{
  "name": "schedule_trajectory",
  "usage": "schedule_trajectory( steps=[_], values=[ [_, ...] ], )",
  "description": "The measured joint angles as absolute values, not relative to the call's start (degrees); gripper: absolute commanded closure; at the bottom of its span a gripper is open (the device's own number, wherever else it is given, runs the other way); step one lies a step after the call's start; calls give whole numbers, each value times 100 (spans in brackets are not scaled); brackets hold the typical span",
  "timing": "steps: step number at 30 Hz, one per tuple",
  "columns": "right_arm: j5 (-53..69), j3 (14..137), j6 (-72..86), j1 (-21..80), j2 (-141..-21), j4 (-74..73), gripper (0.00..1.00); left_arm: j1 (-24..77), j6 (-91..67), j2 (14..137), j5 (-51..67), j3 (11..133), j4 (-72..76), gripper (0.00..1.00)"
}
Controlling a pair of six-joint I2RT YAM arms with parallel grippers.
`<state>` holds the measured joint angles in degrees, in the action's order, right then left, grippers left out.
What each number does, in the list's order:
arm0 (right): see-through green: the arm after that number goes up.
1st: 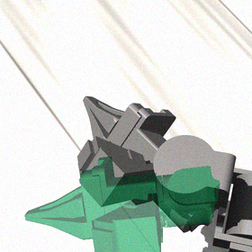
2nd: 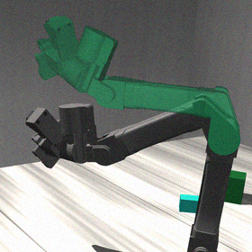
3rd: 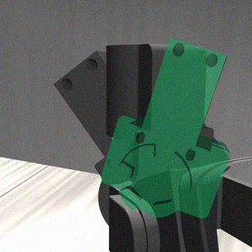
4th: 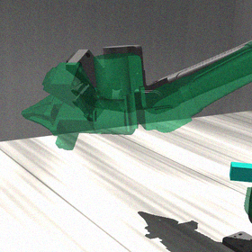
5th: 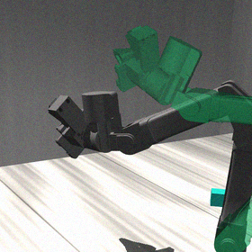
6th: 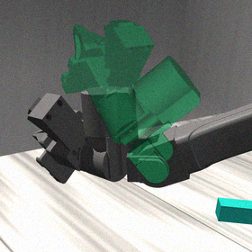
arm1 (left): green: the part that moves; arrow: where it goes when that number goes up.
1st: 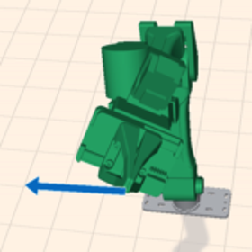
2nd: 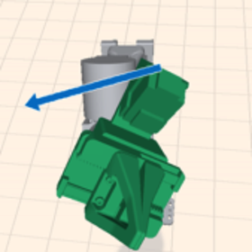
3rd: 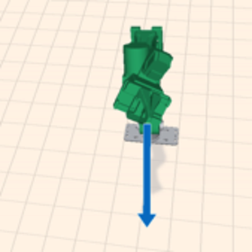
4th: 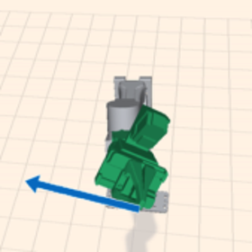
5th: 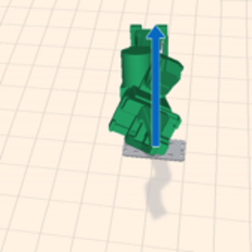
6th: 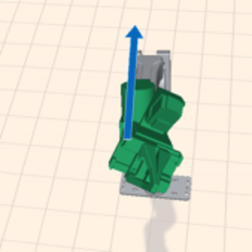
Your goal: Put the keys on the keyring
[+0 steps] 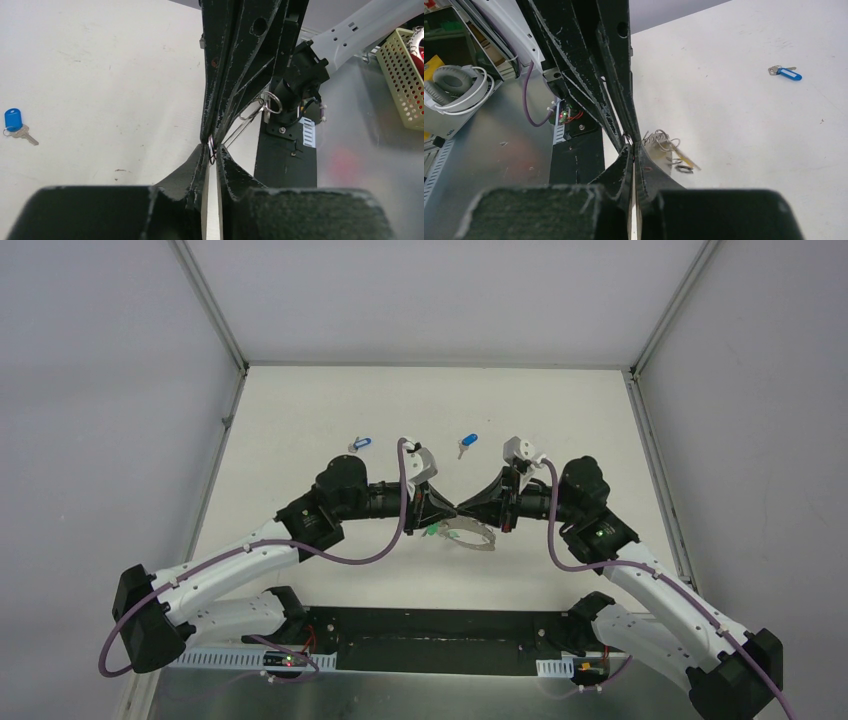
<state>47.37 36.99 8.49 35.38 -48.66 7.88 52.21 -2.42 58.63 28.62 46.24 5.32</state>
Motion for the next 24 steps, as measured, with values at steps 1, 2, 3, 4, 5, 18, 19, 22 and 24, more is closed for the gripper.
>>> schedule_trajectory(
  steps=[1, 2, 3, 4, 5, 18, 19, 22, 24],
  values=[
    [4729, 3697, 847, 3535, -4866, 788, 100, 5218, -217, 5867, 2893, 4626, 528, 100],
    [4718, 3697, 845, 3533, -4869, 790, 100, 5218, -213, 5870, 2906, 4626, 530, 100],
    [4718, 3695, 843, 3531, -4869, 788, 100, 5221, -207, 5872, 2912, 4628, 530, 100],
    [4720, 3695, 843, 3529, -4869, 790, 100, 5221, -204, 5874, 2926, 4633, 521, 100],
    [4718, 3695, 843, 3529, -4869, 792, 100, 5221, -204, 5874, 2930, 4637, 519, 100],
    [4722, 3695, 847, 3540, -4871, 858, 100, 5251, -207, 5870, 2816, 4882, 64, 100],
    [4722, 3695, 847, 3540, -4871, 886, 100, 5256, -209, 5870, 2775, 4954, -58, 100],
    [4735, 3695, 851, 3553, -4871, 1009, 100, 5258, -226, 5870, 2694, 5131, -344, 100],
    [4740, 3695, 851, 3562, -4880, 1050, 95, 5258, -248, 5870, 2676, 5192, -447, 100]
  ],
)
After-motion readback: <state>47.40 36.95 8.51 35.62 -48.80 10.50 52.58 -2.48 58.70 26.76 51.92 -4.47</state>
